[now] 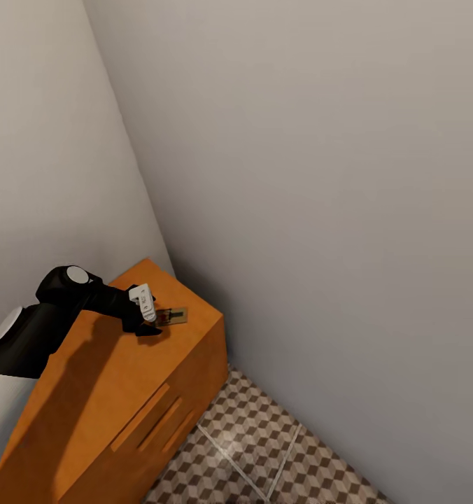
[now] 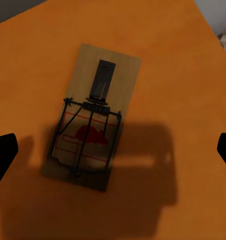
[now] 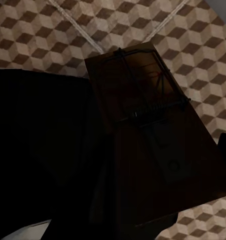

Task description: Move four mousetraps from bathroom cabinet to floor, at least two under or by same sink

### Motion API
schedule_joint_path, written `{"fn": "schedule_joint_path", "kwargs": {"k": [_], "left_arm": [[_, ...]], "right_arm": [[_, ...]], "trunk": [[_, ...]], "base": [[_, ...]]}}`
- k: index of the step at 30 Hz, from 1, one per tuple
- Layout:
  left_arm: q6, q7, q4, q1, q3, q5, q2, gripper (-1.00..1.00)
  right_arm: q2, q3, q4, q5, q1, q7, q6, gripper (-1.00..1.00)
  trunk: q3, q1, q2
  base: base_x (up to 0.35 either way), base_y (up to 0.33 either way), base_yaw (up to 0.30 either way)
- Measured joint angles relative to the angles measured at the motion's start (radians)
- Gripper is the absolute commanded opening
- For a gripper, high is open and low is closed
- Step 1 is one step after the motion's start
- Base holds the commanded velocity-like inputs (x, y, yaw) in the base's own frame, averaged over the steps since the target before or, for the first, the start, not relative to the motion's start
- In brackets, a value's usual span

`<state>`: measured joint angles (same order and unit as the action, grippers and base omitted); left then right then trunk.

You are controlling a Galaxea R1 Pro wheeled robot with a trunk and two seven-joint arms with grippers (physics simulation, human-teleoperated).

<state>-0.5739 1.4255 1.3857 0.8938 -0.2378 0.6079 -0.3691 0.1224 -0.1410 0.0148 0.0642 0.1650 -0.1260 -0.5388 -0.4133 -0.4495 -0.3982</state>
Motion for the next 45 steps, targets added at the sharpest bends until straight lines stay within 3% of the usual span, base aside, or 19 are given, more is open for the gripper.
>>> {"fn": "schedule_joint_path", "kwargs": {"k": [45], "left_arm": [[0.000,0.000,-0.003,0.000,-0.002,-0.001,0.000,1.00]], "right_arm": [[0.000,0.000,0.000,0.000,0.000,0.000,0.000,-1.00]], "trunk": [[-0.005,0.000,0.000]], "base": [[0.000,0.001,0.000]]}}
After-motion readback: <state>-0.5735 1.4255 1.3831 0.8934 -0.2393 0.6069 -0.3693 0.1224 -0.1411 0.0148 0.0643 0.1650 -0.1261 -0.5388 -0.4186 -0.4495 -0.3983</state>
